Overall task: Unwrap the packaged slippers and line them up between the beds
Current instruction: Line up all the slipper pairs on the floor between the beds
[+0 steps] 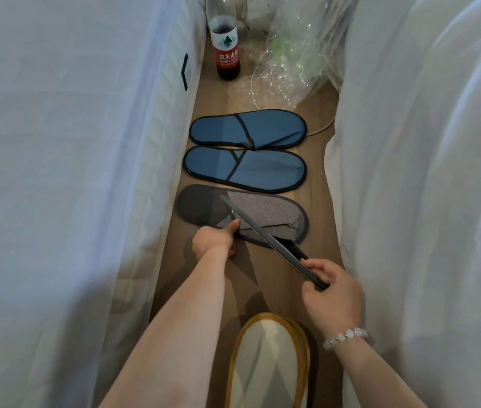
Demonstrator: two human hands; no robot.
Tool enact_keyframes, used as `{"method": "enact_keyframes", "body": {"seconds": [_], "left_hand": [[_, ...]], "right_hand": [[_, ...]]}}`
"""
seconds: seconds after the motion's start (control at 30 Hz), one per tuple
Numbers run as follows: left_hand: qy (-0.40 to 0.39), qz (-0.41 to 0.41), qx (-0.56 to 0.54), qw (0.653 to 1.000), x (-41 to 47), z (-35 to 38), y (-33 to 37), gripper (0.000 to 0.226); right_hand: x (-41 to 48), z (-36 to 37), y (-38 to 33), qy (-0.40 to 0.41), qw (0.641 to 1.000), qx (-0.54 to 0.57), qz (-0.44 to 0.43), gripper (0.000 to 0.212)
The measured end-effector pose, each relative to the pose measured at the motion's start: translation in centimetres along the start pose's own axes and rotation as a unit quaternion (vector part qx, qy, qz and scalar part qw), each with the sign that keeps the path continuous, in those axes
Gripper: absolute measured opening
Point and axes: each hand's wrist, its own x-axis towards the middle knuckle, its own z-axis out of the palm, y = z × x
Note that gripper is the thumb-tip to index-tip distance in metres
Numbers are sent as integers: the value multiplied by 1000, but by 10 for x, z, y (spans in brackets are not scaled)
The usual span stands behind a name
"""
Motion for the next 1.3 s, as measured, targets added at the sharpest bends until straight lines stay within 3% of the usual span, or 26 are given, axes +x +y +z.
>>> {"method": "enact_keyframes", "body": {"seconds": [0.07, 0.13, 0.2, 0.3, 0.4, 0.53, 0.63, 0.77, 0.9, 1.0, 1.1, 1.3], "left_hand": [[7, 44, 19, 999, -8, -10, 4, 61], [-8, 36, -61, 997, -14, -25, 11, 70], [-26, 18, -143, 989, -21, -42, 15, 66], [-40, 14, -143, 989, -36, -57, 1, 60], [-23, -52, -201, 978, -45, -65, -28, 56], [4, -115, -220, 969, -37, -70, -64, 54], [-6, -116, -237, 964, -29, -67, -77, 61], [5, -96, -229, 969, -15, -62, -78, 51], [14, -98, -254, 962, -6, -60, -79, 49], [15, -116, -306, 945, -8, -57, -76, 49], [30, -71, -195, 978, -7, -56, -78, 29], [79, -17, 38, 996, 3, -59, -83, 46]], "right_hand": [[0, 1, 1, -2, 1000, -14, -3, 31], [2, 5, 1, -9, 999, -38, -20, 30], [5, 14, 1, -22, 993, -87, -72, 32], [6, 32, 0, -25, 973, -166, -158, 34], [2, 46, -2, -47, 955, -207, -206, 34], [4, 44, 2, -152, 922, -270, -231, 38], [8, 38, 5, -138, 940, -250, -185, 61], [3, 38, 6, -92, 956, -264, -88, 93], [16, 34, 7, -140, 965, -210, 65, 80], [24, 35, 7, -174, 965, -176, 86, 72], [27, 39, 7, -173, 968, -160, 90, 73], [31, 44, 11, -168, 967, -179, 68, 72]]}}
